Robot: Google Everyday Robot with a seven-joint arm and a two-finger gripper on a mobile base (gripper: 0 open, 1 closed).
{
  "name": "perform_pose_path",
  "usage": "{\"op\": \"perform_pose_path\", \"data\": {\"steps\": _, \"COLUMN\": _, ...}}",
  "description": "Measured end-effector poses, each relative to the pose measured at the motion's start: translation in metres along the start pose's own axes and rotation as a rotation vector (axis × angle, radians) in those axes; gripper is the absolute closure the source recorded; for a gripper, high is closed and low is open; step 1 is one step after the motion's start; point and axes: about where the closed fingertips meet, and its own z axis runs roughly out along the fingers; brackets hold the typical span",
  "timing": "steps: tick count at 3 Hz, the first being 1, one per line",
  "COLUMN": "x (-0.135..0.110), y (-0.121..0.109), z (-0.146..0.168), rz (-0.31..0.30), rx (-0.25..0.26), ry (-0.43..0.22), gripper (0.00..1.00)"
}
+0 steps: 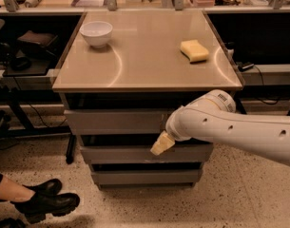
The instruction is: Open top drawer
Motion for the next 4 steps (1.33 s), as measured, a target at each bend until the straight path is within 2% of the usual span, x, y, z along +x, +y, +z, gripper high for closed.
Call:
{"op": "perform_pose_path", "data": {"steps": 1, "x": -0.021, "y": -0.045, "z": 0.000, "rz": -0.003, "rx": 0.126, "ry": -0.046, "gripper": 0.00}}
{"op": "perform_pose_path", "data": {"steps": 2, "x": -0.006, "y": -0.064, "z": -0.003, "rz": 0.014, "rx": 0.174, "ry": -0.023, "gripper": 0.00}}
{"op": "perform_pose_path", "data": {"steps": 3, "x": -0.007, "y": -0.061, "z": -0.001, "rz": 0.016, "rx": 0.166, "ry": -0.025, "gripper": 0.00}}
{"op": "perform_pose_path", "data": {"steps": 4, "x": -0.002, "y": -0.062, "z": 0.029, "rz": 0.047, "rx": 0.154, "ry": 0.015, "gripper": 0.00}}
